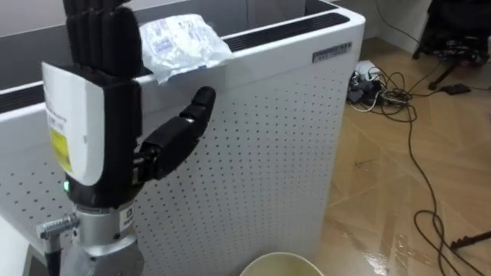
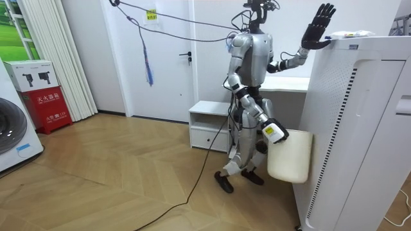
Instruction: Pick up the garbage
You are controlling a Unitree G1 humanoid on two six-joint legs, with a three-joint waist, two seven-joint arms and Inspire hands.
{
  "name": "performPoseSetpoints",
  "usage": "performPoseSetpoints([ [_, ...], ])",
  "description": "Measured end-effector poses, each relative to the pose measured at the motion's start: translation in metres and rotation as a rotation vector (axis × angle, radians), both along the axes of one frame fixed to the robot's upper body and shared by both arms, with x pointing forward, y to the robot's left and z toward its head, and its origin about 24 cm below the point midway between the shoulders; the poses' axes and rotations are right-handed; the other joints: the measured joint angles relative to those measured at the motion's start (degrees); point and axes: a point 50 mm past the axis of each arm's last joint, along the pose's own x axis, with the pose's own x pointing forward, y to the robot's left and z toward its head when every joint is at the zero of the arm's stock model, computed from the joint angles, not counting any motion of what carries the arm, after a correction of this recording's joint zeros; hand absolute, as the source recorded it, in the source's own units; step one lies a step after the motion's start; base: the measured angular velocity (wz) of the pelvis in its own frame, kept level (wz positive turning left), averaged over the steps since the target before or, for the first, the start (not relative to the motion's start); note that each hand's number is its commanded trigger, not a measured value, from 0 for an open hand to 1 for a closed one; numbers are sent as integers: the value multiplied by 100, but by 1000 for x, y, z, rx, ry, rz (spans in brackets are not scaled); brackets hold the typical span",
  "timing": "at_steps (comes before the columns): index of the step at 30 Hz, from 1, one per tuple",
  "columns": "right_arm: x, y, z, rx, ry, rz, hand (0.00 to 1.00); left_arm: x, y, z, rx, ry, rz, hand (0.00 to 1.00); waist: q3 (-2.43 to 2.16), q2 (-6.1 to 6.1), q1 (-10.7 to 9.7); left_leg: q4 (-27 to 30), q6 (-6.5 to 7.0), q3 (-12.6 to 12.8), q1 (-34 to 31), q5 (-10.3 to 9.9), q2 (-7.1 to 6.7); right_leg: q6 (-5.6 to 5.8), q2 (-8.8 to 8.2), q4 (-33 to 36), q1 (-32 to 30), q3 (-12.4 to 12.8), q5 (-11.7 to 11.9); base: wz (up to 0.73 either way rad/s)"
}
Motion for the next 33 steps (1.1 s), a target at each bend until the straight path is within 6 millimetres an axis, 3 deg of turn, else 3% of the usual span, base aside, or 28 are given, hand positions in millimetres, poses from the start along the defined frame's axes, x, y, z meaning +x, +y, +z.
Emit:
performPoseSetpoints([
  [1,0,-2,0,-5,3,2,100,0,0,0,0,-1,0,33,18,39,-2,-2,49,-12,44,-46,-8,40,-3,178,-111,16,133,0],
  [2,0,-2,0,-8,9,1,100,0,-1,0,-1,-1,-8,56,36,75,-21,-12,64,-53,82,-59,1,56,2,252,-147,17,214,0],
  [3,-1,-4,-1,-20,23,7,100,-2,-6,-1,-7,-8,-35,91,71,144,12,-94,74,-204,128,-67,13,87,33,178,-228,18,126,-5],
  [4,-1,-5,-1,-31,30,18,100,-4,-10,-1,-8,-17,-57,100,93,195,54,-146,75,-337,127,-66,15,53,90,-98,-405,15,4,-4],
  [6,-2,-4,-2,-45,42,49,100,-6,-12,0,-5,-27,-74,100,89,193,47,-181,75,-394,141,-62,-1,47,137,-813,-615,33,54,14],
  [7,-1,-2,-2,-51,44,69,100,-6,-12,-2,-3,-23,-74,100,72,166,78,-179,72,-418,158,-65,-50,60,158,-1197,-675,59,456,33],
  [10,1,-3,-2,-68,50,85,100,-7,-13,-8,35,21,-83,100,9,249,56,-388,2,-539,239,-8,-28,33,229,-1461,-483,-84,537,21],
  [13,2,-1,-2,-55,53,102,100,-8,-12,-12,96,53,-74,100,11,241,87,-575,-59,-571,384,61,49,-14,309,-1697,-296,-156,622,9],
  [22,0,0,-3,-47,61,125,100,-14,-10,-18,118,87,-53,100,-90,146,149,-1042,-187,-715,758,218,149,-107,456,-2267,184,-324,733,6],
  [33,-2,-1,-3,-56,69,142,100,-15,-9,-14,124,81,-35,100,-99,122,173,-1223,-252,-832,933,259,200,-164,517,-2534,458,-479,791,6],
])
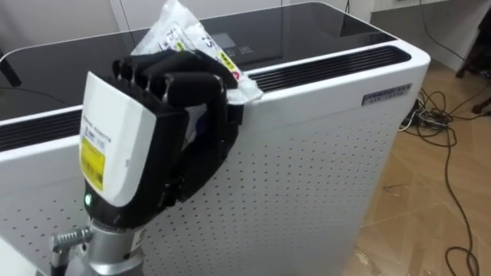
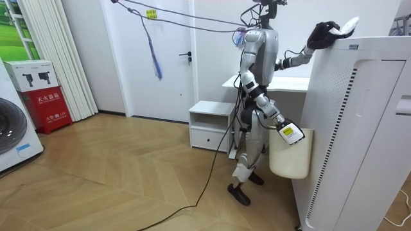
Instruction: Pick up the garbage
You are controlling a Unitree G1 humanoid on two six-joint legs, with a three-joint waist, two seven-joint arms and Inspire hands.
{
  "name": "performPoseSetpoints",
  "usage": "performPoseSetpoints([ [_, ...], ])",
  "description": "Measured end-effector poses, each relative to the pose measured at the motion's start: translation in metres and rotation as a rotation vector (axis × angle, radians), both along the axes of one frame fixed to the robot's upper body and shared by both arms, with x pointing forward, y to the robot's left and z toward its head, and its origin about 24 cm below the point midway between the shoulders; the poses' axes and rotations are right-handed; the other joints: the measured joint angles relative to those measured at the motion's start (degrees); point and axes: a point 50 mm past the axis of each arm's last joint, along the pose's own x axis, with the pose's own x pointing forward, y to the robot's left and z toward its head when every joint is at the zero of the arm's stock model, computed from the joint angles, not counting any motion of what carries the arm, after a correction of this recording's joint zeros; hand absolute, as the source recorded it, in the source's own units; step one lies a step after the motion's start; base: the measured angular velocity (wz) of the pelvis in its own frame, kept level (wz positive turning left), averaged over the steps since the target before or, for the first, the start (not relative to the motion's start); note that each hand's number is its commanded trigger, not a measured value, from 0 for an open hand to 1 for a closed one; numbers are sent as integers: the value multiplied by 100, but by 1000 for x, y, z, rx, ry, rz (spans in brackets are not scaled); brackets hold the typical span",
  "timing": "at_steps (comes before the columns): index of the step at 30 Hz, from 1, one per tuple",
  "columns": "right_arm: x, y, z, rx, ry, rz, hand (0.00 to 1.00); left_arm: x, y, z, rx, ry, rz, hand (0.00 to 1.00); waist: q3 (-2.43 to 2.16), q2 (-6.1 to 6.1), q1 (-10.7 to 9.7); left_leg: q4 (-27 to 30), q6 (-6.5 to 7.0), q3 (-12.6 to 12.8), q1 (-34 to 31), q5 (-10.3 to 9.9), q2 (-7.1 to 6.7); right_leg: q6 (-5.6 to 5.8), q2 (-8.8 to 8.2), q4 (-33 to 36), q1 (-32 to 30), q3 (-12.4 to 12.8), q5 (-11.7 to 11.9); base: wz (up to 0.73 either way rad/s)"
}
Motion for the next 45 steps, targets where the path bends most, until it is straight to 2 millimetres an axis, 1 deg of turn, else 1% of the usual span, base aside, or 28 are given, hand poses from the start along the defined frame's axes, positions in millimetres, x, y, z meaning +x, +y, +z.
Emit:
performPoseSetpoints([
  [2,0,-1,0,-3,1,4,100,0,0,0,-9,3,-5,100,1,-2,1,-26,-3,-8,9,16,0,-2,-1,-14,3,-16,5,2],
  [5,0,1,0,8,3,14,100,0,1,1,-48,29,-28,100,14,-24,33,-95,-8,-26,80,32,-1,-2,2,-58,71,-33,4,1],
  [8,1,0,1,15,-2,10,100,-4,3,8,-168,81,-119,100,27,-54,42,-111,-15,-49,77,36,5,-7,18,-115,73,-49,17,3],
  [10,3,-1,2,9,-7,12,100,-8,4,18,-301,131,-232,100,27,-57,47,-97,-17,-68,74,46,0,-6,14,-122,53,-46,17,0],
  [11,3,-1,2,8,-7,11,100,-9,5,20,-334,145,-259,100,28,-59,34,-95,-17,-71,74,46,-1,-6,11,-124,57,-54,16,5],
  [13,3,-1,2,6,-7,15,100,-10,5,26,-456,209,-385,100,43,-84,-24,-93,-16,-116,74,53,-6,-5,-9,-124,93,-144,16,13],
  [14,3,0,2,4,-6,23,100,-10,5,27,-480,230,-420,100,49,-95,-33,-95,-17,-119,79,56,-6,-5,-9,-127,107,-147,16,12],
  [15,2,3,2,3,-6,37,100,-10,5,28,-537,275,-502,100,55,-115,-35,-96,-18,-111,78,57,-2,-5,-4,-138,126,-147,16,7],
  [16,3,5,2,3,-7,50,100,-9,5,29,-598,323,-591,100,47,-134,-47,-92,-20,-96,85,58,-3,-6,-2,-181,137,-149,16,5],
  [17,3,5,2,4,-8,52,100,-9,5,29,-626,345,-635,100,48,-136,-51,-86,-21,-94,81,59,-2,-9,-3,-191,139,-154,19,6],
  [19,4,7,2,10,-10,54,100,-7,4,28,-734,428,-826,100,52,-148,-81,-83,-21,-98,57,66,-6,-10,-3,-183,152,-180,23,0],
  [20,4,7,2,12,-11,55,100,-7,2,28,-745,449,-873,100,52,-149,-89,-83,-21,-94,43,65,-4,-10,-2,-193,148,-180,26,0],
  [21,5,8,3,15,-15,58,100,-7,-2,27,-769,492,-970,100,53,-154,-103,-90,-22,-94,27,65,-3,-11,-5,-215,138,-208,29,12],
  [22,6,10,4,17,-18,65,100,-7,-7,25,-783,538,-1060,100,58,-169,-118,-107,-32,-82,14,78,-2,-10,-11,-217,133,-238,30,13],
  [23,6,11,4,18,-19,72,100,-7,-10,23,-783,562,-1099,100,51,-182,-120,-118,-34,-79,12,90,-1,-9,-11,-222,129,-243,32,11],
  [25,7,16,4,34,-21,83,100,-6,-19,19,-779,658,-1258,100,18,-234,-140,-119,-53,-100,-16,117,12,-29,3,-217,87,-221,47,0],
  [26,7,17,4,37,-22,84,100,-6,-22,17,-773,686,-1292,100,17,-236,-140,-114,-55,-91,-20,120,16,-36,6,-214,82,-218,52,0],
  [28,7,20,4,45,-23,83,100,-6,-32,10,-743,802,-1410,100,20,-224,-157,-92,-58,-61,-38,130,29,-45,5,-210,53,-187,64,-6],
  [31,7,22,4,52,-14,94,100,-7,-41,4,-719,907,-1510,100,25,-188,-279,-82,-58,-48,-107,130,31,-45,1,-221,30,-193,65,0],
  [33,9,24,4,57,-16,101,100,-7,-43,2,-712,938,-1553,100,12,-157,-370,-71,-58,-39,-196,130,31,-44,8,-208,-51,-206,64,0],
  [36,11,30,4,54,-2,144,100,-10,-51,-2,-731,995,-1685,100,11,-133,-432,-61,-58,-23,-258,130,35,-45,-6,-172,-138,-202,64,0],
  [38,12,34,3,53,3,165,100,-12,-54,-2,-730,1009,-1759,100,16,-125,-446,-67,-58,-11,-278,130,41,-45,-6,-178,-148,-193,64,0],
  [40,14,35,4,50,2,183,100,-14,-56,-3,-733,1015,-1808,100,28,-106,-518,-67,-58,-8,-305,130,41,-45,-7,-190,-164,-194,64,0],
  [44,17,38,1,49,19,193,100,-17,-62,-3,-710,1038,-1851,100,36,-98,-543,-69,-58,-12,-315,130,44,-45,-5,-184,-170,-197,64,0],
  [45,17,37,0,45,30,193,100,-17,-63,-4,-699,1041,-1858,100,50,-99,-540,-66,-58,-12,-315,130,44,-45,-4,-176,-171,-202,64,0],
])
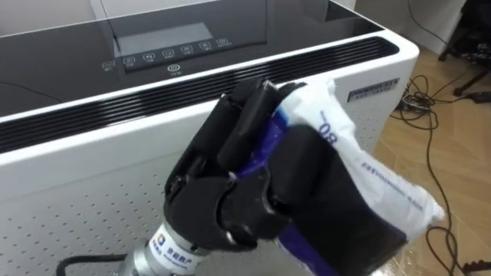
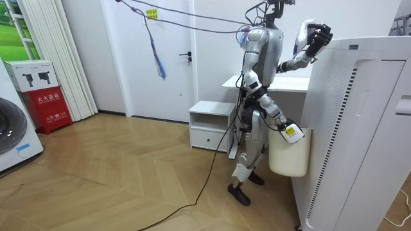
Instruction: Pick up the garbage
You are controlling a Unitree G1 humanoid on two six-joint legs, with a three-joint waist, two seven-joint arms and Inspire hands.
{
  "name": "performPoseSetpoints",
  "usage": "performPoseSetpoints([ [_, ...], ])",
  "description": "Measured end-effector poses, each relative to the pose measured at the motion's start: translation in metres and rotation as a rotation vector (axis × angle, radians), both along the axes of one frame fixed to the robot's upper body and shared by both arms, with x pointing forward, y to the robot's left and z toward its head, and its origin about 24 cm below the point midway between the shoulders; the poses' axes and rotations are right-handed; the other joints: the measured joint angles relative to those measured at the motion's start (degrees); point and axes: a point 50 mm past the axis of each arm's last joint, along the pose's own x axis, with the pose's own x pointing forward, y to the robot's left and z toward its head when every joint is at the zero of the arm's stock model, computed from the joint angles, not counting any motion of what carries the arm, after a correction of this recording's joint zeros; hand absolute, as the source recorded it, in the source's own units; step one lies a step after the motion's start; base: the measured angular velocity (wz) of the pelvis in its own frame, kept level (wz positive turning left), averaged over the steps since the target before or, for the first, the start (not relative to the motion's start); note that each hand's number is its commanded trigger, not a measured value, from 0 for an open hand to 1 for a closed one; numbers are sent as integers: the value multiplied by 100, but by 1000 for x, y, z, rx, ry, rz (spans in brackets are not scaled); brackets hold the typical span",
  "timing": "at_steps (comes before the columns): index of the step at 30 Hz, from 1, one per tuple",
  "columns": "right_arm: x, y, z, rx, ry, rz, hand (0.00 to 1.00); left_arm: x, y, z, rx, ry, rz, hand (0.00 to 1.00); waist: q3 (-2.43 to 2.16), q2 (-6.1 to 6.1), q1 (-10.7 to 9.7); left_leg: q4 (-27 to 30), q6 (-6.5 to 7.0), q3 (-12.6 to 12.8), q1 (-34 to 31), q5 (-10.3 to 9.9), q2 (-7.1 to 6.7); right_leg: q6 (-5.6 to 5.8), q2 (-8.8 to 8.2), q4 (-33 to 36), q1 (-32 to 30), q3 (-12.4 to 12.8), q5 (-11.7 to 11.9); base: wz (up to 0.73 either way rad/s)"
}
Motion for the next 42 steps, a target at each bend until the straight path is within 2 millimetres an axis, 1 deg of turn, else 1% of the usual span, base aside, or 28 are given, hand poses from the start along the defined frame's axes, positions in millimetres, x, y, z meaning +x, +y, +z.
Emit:
performPoseSetpoints([
  [3,1,-3,-1,-13,17,-2,100,0,0,-2,22,-18,-8,100,9,-5,27,11,0,16,-77,0,0,-4,-1,88,-106,-26,-7,0],
  [5,1,0,-1,-19,18,9,100,0,-2,-5,79,-42,14,100,17,-17,121,3,0,60,-152,0,9,-4,-1,120,-201,-18,-7,-2],
  [7,1,0,-2,-30,18,16,100,5,-3,-17,221,-72,65,100,24,-26,200,48,0,46,-250,0,11,-5,0,152,-271,-49,-6,2],
  [11,5,-3,1,-32,1,-6,100,13,1,-36,402,-90,125,100,30,-4,325,118,-7,24,-428,4,20,-26,1,164,-419,-98,8,6],
  [13,6,-6,2,-45,-4,-12,100,21,7,-59,548,-60,162,100,36,47,352,175,-10,-56,-503,6,18,-27,1,164,-419,-159,7,18],
  [14,7,-7,2,-49,-8,-15,100,21,8,-64,589,-62,165,100,49,66,349,186,-10,-63,-528,6,19,-27,2,167,-438,-171,7,15],
  [16,11,-11,4,-59,-21,-27,100,20,14,-80,732,-66,189,100,48,140,354,203,-36,-103,-717,51,12,-52,1,172,-633,-191,24,7],
  [18,11,-13,5,-65,-22,-29,100,20,16,-91,823,-67,202,100,33,180,344,211,-52,-143,-846,112,-9,-65,-25,196,-763,-264,31,19],
  [20,12,-14,6,-59,-28,-47,100,19,19,-100,895,-63,215,100,39,196,330,201,-63,-138,-938,160,-10,-76,-73,234,-863,-305,34,14],
  [22,15,-14,4,-60,-17,-48,100,18,25,-119,965,1,221,100,41,207,322,188,-74,-135,-981,189,-11,-97,-104,273,-900,-394,20,7],
  [24,15,-15,2,-66,-4,-52,100,15,29,-132,1017,42,229,100,44,206,315,184,-81,-136,-1031,204,-8,-100,-103,279,-942,-406,19,8],
  [28,20,-19,2,-81,1,-57,100,13,32,-143,1063,78,248,100,53,194,328,195,-79,-123,-1252,276,-36,-104,-117,398,-1187,-421,17,9],
  [32,20,-18,2,-75,5,-50,100,13,33,-154,1075,135,253,100,62,183,329,157,-74,-103,-1303,287,-34,-109,-116,412,-1213,-440,14,6],
  [34,19,-18,1,-73,9,-51,100,12,35,-163,1122,158,256,100,67,175,340,142,-80,-87,-1315,291,-26,-121,-113,418,-1234,-439,4,2],
  [35,20,-16,1,-70,7,-50,100,12,37,-167,1150,162,258,100,78,155,364,145,-93,-85,-1363,300,-25,-137,-122,464,-1310,-430,-9,0],
  [36,20,-16,1,-69,6,-50,100,12,38,-168,1164,160,259,100,77,150,363,158,-99,-86,-1424,309,-21,-140,-119,479,-1369,-429,-10,0],
  [37,23,-14,3,-66,-3,-48,100,12,39,-170,1179,161,267,100,85,132,363,192,-109,-84,-1567,339,-21,-156,-129,545,-1531,-428,-16,0],
  [39,26,-13,5,-65,-17,-48,100,13,39,-170,1207,147,284,100,95,94,359,247,-122,-75,-1794,402,-31,-179,-204,675,-1795,-448,-25,8],
  [42,27,-13,5,-71,-26,-59,100,13,36,-172,1232,132,290,100,98,82,348,351,-125,-70,-1992,404,-17,-189,-213,759,-1955,-512,-28,8],
])
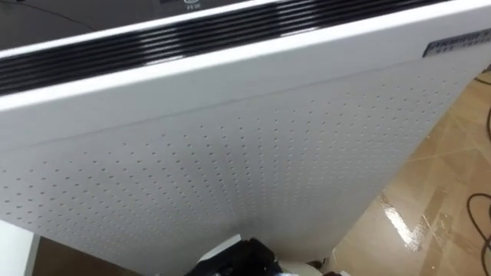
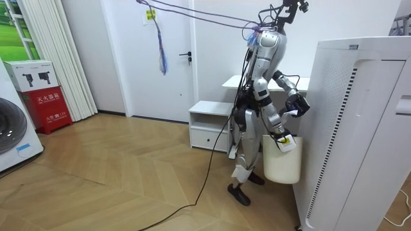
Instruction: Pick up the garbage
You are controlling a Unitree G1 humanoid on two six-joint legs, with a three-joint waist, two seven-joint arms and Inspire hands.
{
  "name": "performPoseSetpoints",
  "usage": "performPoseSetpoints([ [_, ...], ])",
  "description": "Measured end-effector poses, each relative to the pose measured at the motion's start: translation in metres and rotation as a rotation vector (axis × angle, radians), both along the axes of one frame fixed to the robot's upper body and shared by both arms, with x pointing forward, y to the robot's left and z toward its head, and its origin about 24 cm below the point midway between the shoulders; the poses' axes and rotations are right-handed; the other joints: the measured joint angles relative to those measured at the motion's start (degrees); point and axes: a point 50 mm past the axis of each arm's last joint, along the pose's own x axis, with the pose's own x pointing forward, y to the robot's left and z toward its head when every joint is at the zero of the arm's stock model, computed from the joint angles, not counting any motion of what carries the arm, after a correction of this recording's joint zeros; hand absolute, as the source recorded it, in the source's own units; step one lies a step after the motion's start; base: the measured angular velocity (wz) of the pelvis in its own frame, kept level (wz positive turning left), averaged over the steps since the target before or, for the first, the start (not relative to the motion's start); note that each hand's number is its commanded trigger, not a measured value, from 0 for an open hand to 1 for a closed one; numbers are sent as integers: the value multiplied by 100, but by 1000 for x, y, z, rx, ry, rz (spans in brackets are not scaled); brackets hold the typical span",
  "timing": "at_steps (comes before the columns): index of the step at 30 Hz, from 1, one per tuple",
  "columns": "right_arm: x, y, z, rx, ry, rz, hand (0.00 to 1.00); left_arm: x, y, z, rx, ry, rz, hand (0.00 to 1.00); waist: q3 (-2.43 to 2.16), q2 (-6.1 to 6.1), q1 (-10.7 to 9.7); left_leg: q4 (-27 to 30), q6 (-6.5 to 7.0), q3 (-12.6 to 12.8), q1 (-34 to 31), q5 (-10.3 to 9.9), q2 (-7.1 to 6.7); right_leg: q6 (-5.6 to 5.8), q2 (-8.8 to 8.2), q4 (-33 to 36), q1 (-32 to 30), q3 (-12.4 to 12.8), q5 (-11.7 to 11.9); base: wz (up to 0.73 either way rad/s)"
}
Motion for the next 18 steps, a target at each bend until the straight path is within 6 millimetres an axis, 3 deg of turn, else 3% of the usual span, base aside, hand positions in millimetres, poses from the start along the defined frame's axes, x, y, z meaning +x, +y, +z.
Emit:
performPoseSetpoints([
  [3,-1,3,-1,0,-5,1,100,1,0,0,8,-15,10,100,6,-25,-6,28,0,2,-44,0,0,-9,2,0,-26,-31,2,0],
  [4,-1,3,-2,0,-1,1,100,1,0,0,18,-22,11,95,7,-43,-6,35,0,13,-53,0,0,-14,1,-1,-31,-28,0,0],
  [5,-2,4,-2,0,0,2,100,1,0,0,24,-25,11,70,6,-57,-6,38,0,25,-60,0,1,-18,0,-2,-37,-26,-1,0],
  [6,-2,5,-2,3,1,1,100,1,0,0,38,-30,10,7,3,-82,-5,51,2,42,-76,1,5,-23,-2,-5,-43,-26,0,0],
  [7,-2,6,-3,9,1,-4,100,1,1,-1,52,-36,10,0,-2,-110,-5,65,3,55,-90,2,11,-25,-1,-8,-45,-28,1,4],
  [10,-3,9,-3,22,2,-12,100,1,1,-1,70,-43,14,0,-12,-173,-5,86,4,59,-104,2,19,-27,4,-7,-45,-35,1,1],
  [18,-2,10,-3,19,-3,-20,100,0,6,-9,124,-40,46,0,-13,-184,2,87,1,86,-106,4,37,-36,11,-5,-46,-36,-1,0],
])
